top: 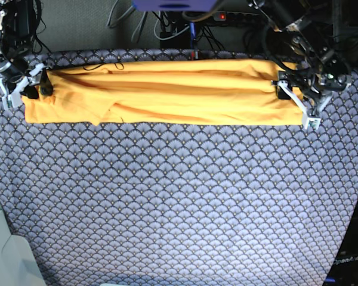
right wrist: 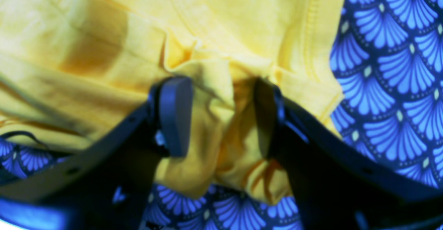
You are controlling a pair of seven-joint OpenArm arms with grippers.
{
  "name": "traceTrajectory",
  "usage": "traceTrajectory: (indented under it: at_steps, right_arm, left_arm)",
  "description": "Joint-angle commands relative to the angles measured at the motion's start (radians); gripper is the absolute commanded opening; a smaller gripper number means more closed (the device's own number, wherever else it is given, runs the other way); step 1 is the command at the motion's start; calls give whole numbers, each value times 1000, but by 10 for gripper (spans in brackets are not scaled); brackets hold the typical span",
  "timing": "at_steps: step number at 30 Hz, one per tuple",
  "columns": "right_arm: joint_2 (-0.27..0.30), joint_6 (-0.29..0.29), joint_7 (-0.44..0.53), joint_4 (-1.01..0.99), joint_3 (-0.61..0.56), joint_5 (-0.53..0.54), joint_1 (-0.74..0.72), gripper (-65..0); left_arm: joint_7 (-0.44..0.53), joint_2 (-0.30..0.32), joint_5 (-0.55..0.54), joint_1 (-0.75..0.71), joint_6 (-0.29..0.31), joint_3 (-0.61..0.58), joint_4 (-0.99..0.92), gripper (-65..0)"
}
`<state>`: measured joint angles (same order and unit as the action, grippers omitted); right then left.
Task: Fold the T-shirt properly
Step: 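Hold both ends of the folded strip with both grippers and straighten it, then lift the strip end with the left gripper and fold it toward the right gripper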
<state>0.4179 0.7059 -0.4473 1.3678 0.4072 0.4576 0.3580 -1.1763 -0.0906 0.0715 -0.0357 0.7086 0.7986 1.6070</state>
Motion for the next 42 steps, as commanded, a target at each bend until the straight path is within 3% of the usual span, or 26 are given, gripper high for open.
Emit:
traceTrajectory:
  at_steps: [1, 8, 10, 12, 16, 17, 26, 37, 42]
  right_arm:
    - [9, -8, -28, 2, -4, -12, 0, -336]
    - [9, -8, -28, -3, -4, -12, -14, -336]
    - [9, -8, -28, -3, -4, -12, -15, -336]
    - [9, -8, -28, 0, -4, -12, -15, -336]
    - [9, -8, -28, -1, -4, -12, -15, -336]
    - [9, -8, -28, -1, -4, -12, -15, -336]
    - [9, -8, -28, -1, -4, -12, -15, -336]
    - [9, -8, -28, -1, -4, -12, -15, -336]
    - [9, -8, -28, 0, -11, -12, -17, -336]
  left_arm:
    - [-40, -2, 72, -8, -10, 6, -53, -238]
    - [17, -7, 66, -13, -10, 12, -202, -243]
    - [20, -21, 66, -14, -10, 12, -213, -277]
    - [17, -27, 66, -16, -10, 12, -213, -361]
    - [14, -39, 70, -16, -10, 12, -216, -612]
    - [12, -39, 70, -16, -10, 8, -218, -650]
    - [-44, -62, 66, -16, -10, 3, -179, -650]
    - [-123, -66, 64, -46, -10, 0, 102, -650]
    - [-158, -66, 63, -46, -10, -74, 204, -650]
